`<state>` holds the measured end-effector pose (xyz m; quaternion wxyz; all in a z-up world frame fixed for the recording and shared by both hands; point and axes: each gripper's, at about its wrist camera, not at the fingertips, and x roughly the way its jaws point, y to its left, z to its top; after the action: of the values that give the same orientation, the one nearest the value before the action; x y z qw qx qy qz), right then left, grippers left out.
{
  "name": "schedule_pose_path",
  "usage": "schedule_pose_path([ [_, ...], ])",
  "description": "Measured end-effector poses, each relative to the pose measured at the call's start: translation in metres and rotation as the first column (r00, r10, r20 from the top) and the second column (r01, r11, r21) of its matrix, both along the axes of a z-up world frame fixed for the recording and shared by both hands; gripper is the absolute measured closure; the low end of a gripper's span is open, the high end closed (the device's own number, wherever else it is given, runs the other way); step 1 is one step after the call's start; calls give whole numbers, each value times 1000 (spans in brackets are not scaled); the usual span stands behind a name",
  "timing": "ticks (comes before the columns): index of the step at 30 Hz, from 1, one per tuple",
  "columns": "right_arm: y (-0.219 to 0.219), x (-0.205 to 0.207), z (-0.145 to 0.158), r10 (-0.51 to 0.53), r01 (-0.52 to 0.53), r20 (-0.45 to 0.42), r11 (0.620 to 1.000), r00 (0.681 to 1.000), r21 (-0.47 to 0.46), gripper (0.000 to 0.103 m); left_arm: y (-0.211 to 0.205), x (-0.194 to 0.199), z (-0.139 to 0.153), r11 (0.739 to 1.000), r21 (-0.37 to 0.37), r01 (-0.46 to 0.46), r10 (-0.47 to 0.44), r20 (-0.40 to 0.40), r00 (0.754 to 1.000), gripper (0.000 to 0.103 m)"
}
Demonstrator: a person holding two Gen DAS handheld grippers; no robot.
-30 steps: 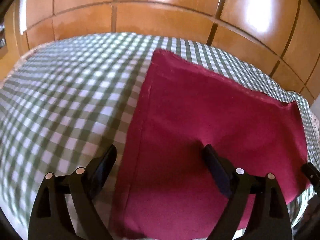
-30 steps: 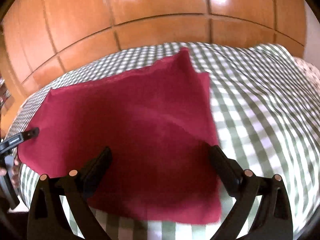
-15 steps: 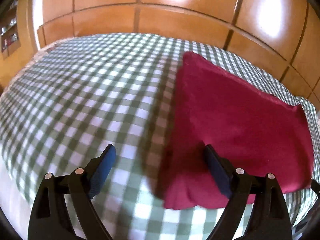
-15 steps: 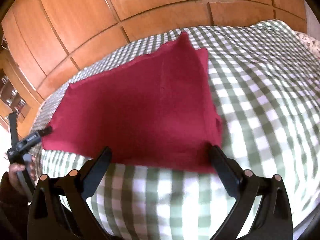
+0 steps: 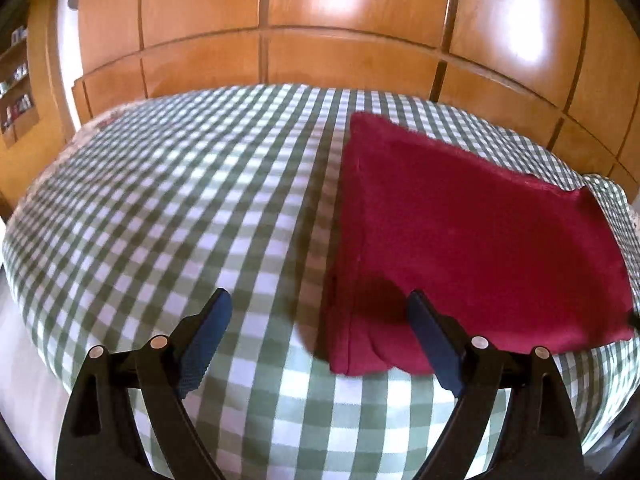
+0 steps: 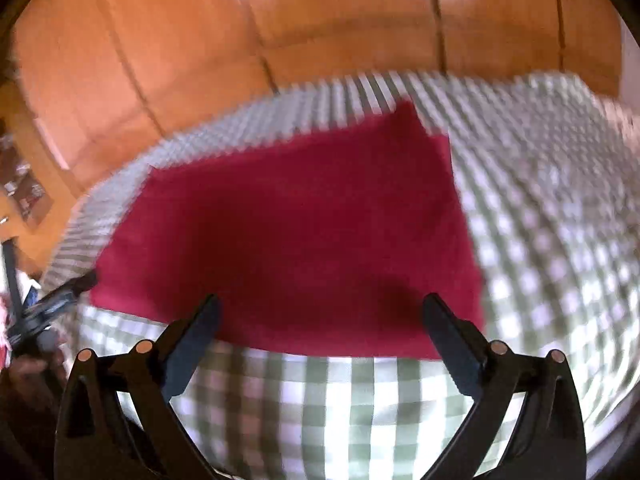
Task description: Fold small clothes
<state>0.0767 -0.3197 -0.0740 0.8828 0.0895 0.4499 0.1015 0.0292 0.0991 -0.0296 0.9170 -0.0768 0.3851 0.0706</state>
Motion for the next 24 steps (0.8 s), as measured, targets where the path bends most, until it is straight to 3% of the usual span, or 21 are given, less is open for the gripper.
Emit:
schedule_pose_path([
  [2, 3, -6, -8, -11, 12, 55, 1000, 998, -13, 2, 1, -3, 3, 1000, -6, -5, 5, 11, 1000, 15],
  [5, 10, -8, -10, 3, 2, 70, 997, 998, -71, 2, 3, -6, 7, 1000, 6, -9, 9, 19, 1000, 15],
  [8, 7, -10, -9, -11, 13, 73, 999, 997, -34, 2, 5, -8, 11, 1000, 2, -17, 17, 12, 1000, 15],
  [15, 8, -11, -12, -19, 24, 87, 998, 996, -57, 2, -2, -17, 29, 998, 51, 41, -43, 39, 998, 15],
  [24, 4, -5, -13, -18, 20, 62, 999, 998, -41, 2, -4, -13, 31, 995, 52, 85, -87, 41, 995, 15],
])
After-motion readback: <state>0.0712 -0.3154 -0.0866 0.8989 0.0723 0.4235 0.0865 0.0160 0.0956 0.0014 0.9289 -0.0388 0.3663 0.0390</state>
